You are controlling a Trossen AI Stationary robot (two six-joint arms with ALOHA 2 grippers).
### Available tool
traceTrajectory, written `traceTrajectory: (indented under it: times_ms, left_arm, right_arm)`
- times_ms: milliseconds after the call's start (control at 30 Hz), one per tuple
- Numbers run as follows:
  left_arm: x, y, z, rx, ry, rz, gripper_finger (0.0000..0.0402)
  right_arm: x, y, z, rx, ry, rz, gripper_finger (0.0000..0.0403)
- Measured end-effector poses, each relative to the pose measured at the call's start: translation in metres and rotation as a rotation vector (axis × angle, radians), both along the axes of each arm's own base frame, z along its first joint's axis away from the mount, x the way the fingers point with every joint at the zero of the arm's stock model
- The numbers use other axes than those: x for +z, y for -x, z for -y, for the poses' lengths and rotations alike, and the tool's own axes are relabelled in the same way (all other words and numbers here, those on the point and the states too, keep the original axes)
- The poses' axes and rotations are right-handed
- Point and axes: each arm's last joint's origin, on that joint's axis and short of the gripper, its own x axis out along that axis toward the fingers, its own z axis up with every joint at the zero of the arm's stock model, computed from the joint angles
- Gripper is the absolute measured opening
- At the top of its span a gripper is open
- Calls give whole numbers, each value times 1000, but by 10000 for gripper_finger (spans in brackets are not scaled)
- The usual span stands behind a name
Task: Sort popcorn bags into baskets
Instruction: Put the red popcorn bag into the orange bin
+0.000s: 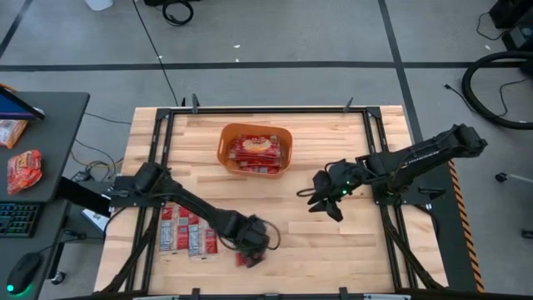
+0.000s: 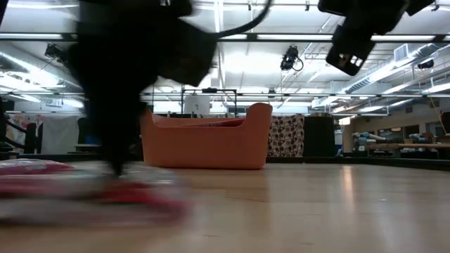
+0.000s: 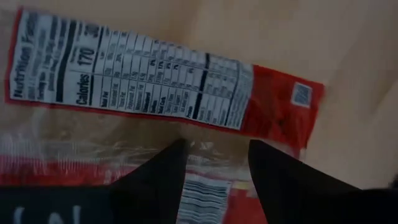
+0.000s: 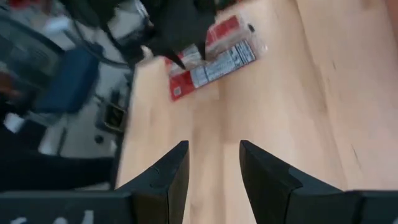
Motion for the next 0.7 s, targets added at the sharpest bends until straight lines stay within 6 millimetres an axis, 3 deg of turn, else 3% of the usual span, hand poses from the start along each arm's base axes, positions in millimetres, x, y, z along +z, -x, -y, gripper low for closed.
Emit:
traceTrajectory:
  times_ms: [200, 300, 367, 467, 600, 700]
  left_arm:
    - [2, -41, -39, 231, -219, 340, 180]
    - [11, -55, -66, 319, -171, 406, 180]
    - [18, -59, -78, 284, -98, 415, 180]
    - [24, -56, -78, 194, -67, 396, 180]
    - [24, -50, -75, 108, -145, 351, 180]
    - [23, -49, -77, -57, -233, 351, 180]
  right_arm:
    - [-5, 8, -1, -17, 43, -76, 146]
    - [-7, 11, 0, -12, 61, -111, 146]
    - [-9, 14, 1, -21, 75, -142, 146]
    - [-15, 17, 3, -71, 112, -191, 146]
    - [-33, 18, 11, -136, 113, -194, 147]
    - [-45, 19, 15, -166, 78, -174, 151]
